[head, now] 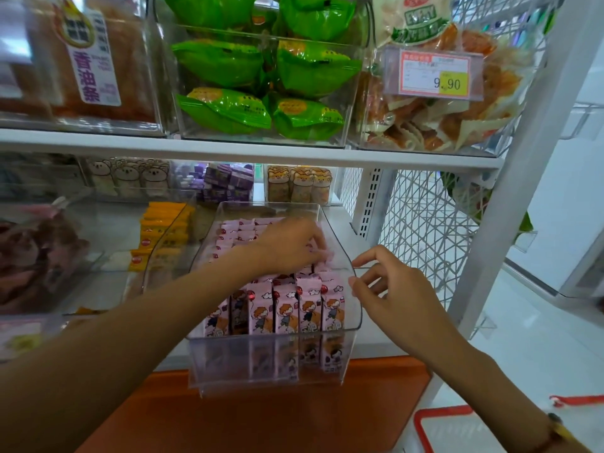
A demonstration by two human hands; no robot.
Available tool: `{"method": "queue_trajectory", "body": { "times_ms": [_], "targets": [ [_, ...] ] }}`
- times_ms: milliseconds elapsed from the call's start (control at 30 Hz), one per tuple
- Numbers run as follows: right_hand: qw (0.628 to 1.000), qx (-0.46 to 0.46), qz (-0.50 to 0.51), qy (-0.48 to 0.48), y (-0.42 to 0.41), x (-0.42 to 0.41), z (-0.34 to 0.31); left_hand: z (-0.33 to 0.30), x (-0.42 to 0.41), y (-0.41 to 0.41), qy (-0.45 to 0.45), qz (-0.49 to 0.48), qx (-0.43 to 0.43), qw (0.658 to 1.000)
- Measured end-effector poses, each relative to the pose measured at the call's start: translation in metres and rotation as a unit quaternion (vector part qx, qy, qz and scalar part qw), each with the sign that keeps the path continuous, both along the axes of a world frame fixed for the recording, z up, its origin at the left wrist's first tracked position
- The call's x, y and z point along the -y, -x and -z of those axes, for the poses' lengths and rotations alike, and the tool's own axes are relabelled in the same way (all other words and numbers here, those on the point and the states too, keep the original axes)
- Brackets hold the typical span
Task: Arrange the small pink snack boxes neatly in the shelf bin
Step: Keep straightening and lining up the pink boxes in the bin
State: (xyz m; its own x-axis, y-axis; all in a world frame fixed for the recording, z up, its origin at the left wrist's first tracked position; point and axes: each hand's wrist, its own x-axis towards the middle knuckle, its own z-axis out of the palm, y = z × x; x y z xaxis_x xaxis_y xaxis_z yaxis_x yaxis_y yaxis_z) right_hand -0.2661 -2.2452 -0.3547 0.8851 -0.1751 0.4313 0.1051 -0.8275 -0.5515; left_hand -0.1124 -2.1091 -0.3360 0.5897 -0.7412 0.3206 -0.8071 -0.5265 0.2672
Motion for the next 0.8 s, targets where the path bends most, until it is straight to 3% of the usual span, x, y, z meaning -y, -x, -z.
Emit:
{"method": "queue_trajectory", "body": {
  "times_ms": [100,233,300,433,533,600,700,800],
  "targets": [
    [0.999,0.032,0.013,-0.001,0.0,-0.004,-0.006,-0.01,-0.006,0.014,0.173,-0.053,-0.056,0.982],
    [0.984,0.148,0.02,-0.097,-0.002,-0.02,-0.021,-0.032,-0.035,0.041,0.376,-0.059,-0.179,0.907],
    [0.978,0.15,-0.02,-0.145,-0.003,-0.034,-0.028,-0.038,-0.051,0.057,0.438,-0.047,-0.201,0.875],
    [0.982,0.024,-0.126,-0.138,-0.007,-0.067,-0.029,-0.033,-0.068,0.083,0.47,-0.024,-0.215,0.855],
    [0.975,0.013,-0.155,-0.156,-0.013,-0.079,-0.027,-0.022,-0.072,0.09,0.495,-0.03,-0.241,0.834],
    [0.963,0.014,-0.137,-0.233,-0.018,-0.078,-0.027,-0.013,-0.075,0.09,0.497,-0.03,-0.239,0.834],
    [0.892,-0.048,-0.118,-0.433,-0.024,-0.072,-0.027,0.003,-0.078,0.093,0.445,-0.031,-0.227,0.866],
    [0.873,-0.065,-0.114,-0.469,-0.026,-0.071,-0.024,0.012,-0.079,0.093,0.369,-0.042,-0.174,0.912]
  ]
}}
